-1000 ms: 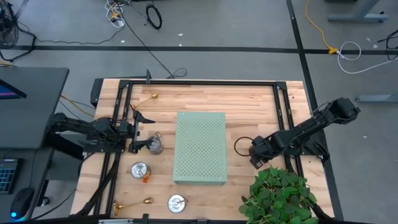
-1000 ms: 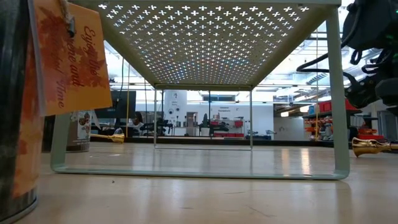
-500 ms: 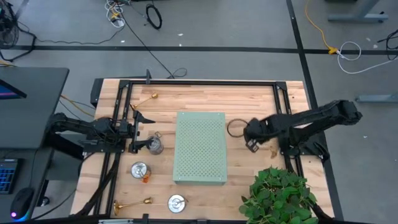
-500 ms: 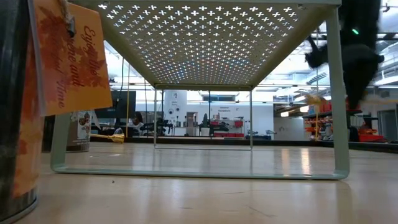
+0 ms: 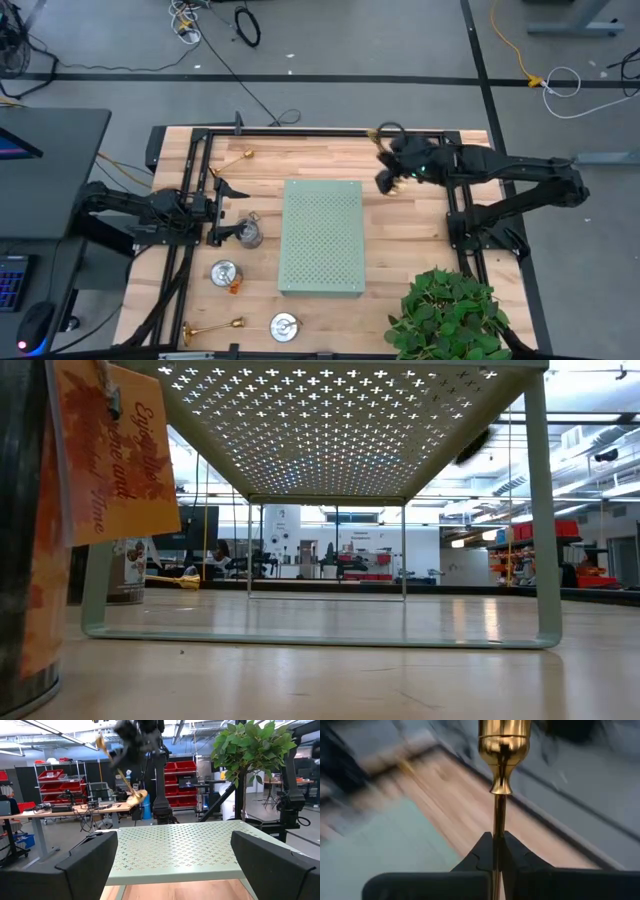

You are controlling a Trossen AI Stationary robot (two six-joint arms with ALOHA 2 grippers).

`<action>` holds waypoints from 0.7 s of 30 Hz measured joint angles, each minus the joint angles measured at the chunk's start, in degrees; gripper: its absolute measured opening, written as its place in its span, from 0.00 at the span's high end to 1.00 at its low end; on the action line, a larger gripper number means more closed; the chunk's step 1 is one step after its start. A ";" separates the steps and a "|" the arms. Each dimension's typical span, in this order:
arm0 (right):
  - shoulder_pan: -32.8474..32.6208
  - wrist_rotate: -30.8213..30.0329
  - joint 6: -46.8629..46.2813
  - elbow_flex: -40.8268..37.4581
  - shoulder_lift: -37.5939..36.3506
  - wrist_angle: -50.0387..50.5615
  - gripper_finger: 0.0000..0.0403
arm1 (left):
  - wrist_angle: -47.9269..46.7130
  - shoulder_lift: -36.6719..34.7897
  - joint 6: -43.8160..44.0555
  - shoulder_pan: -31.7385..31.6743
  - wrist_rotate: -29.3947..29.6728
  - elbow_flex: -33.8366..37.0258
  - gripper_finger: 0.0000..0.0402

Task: Pick & Place candle stick holders
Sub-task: Put the long gold candle holder on the shelf

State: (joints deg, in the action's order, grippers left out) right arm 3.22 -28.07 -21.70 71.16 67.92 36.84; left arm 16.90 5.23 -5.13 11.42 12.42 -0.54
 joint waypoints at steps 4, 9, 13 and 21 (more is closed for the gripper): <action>-0.07 4.69 9.23 -2.94 1.24 -18.11 0.98 | 0.02 0.00 0.01 0.01 -0.01 0.01 0.01; -0.01 6.49 14.30 -10.03 2.92 -35.37 0.98 | -0.01 0.02 0.01 0.00 -0.02 0.01 0.01; 0.02 9.45 15.38 -15.15 3.41 -45.48 0.98 | 0.00 0.01 0.01 0.02 -0.02 0.00 0.01; -0.37 15.47 16.20 -22.49 3.41 -63.41 0.98 | -0.03 0.02 0.02 0.02 -0.02 0.00 0.01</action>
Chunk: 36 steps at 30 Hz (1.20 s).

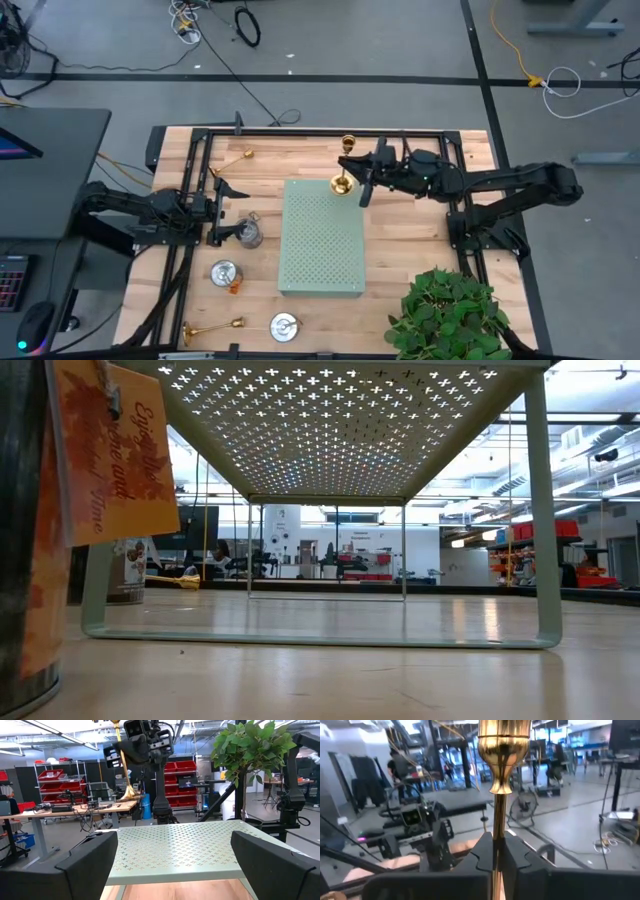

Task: Pick & Place candle stick holders
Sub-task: Put the long gold candle holder on the shelf

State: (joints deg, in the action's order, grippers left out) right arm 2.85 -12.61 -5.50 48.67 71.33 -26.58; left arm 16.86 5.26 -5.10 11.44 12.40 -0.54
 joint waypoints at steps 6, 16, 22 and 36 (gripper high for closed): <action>-0.86 0.27 1.25 -3.47 0.13 -5.48 0.98 | 0.05 -0.02 0.09 0.00 -0.46 0.00 0.01; -2.59 2.25 3.59 -5.12 3.74 -14.52 0.98 | 0.06 0.00 0.09 0.00 -1.27 0.00 0.01; -2.23 1.72 5.66 -5.13 6.33 -17.70 0.99 | 0.54 -0.02 1.75 0.00 -1.29 0.00 0.01; -9.49 -8.90 9.47 -5.12 0.87 -3.93 0.99 | 0.50 -0.02 1.61 0.00 -0.92 0.00 0.01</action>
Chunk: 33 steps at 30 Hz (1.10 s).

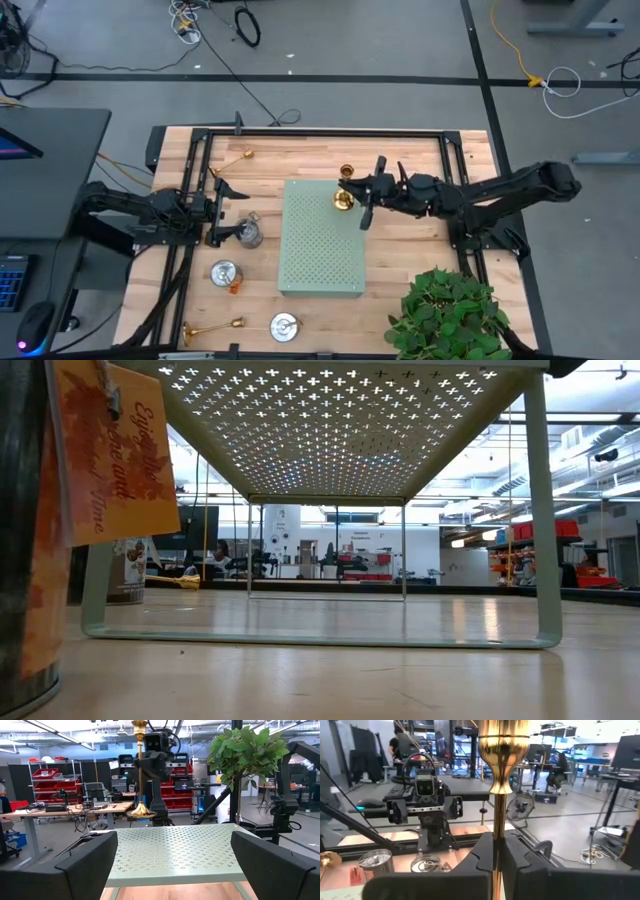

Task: Pick & Place candle stick holders
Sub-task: Put the long gold candle holder on the shelf

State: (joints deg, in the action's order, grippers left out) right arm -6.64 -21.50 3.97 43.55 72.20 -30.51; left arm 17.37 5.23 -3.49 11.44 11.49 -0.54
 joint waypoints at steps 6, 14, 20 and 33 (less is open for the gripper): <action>-1.72 -4.64 0.65 -1.34 -0.04 -0.23 0.99 | -0.02 0.02 0.00 0.00 0.41 0.00 0.01; -1.46 -5.01 0.51 -9.31 0.04 -13.17 0.99 | -0.02 0.00 1.36 -0.02 0.52 0.01 0.01; -1.42 -6.96 1.02 -9.66 0.02 -13.39 0.99 | -0.02 0.00 1.36 -0.02 0.52 0.00 0.01; -1.35 -6.55 0.30 -9.66 0.04 -11.99 0.99 | -0.02 0.00 1.40 0.00 0.94 0.00 0.01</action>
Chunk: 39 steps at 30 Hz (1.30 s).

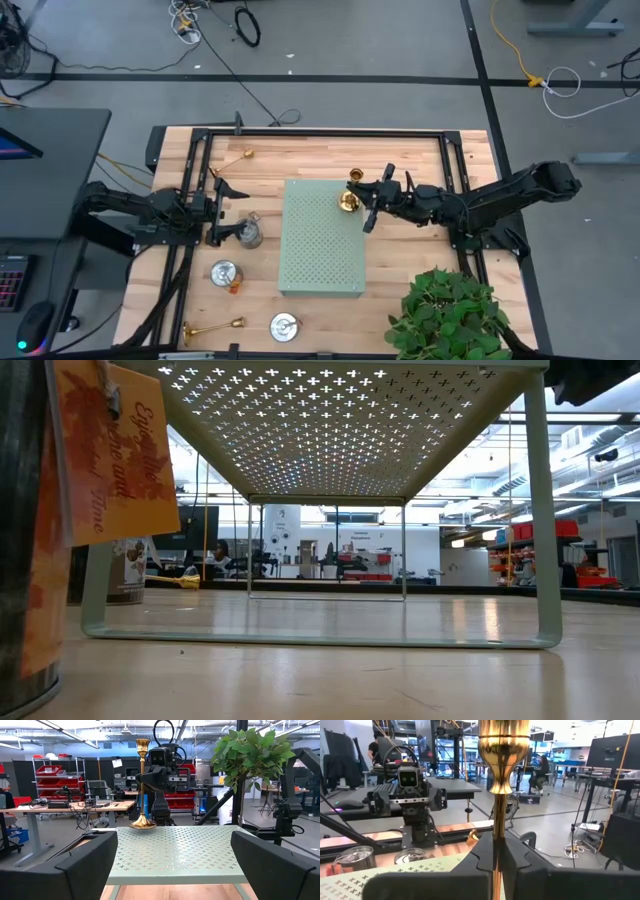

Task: Pick & Place candle stick holders
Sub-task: Put the long gold candle holder on the shelf

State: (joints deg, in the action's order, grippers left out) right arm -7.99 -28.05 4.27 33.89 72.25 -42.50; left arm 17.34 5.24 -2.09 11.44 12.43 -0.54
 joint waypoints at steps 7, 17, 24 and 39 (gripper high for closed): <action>0.71 0.02 -0.46 0.00 1.79 -1.08 0.98 | -0.01 0.00 0.00 -0.01 0.00 0.00 0.01; 1.23 0.00 -0.34 0.00 2.71 -1.52 0.90 | -0.02 0.02 0.05 0.00 0.00 0.00 0.01; 1.21 -0.01 -0.12 0.01 2.71 -1.26 0.84 | -0.02 0.02 0.05 0.00 0.01 0.01 0.01; 1.20 -1.15 0.75 0.02 2.71 -1.26 0.60 | -0.02 0.02 0.02 -0.02 0.00 0.00 0.01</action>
State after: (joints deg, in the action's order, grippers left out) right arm -6.79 -29.20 5.02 33.91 74.96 -43.76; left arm 17.32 5.26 -2.07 11.42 12.43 -0.54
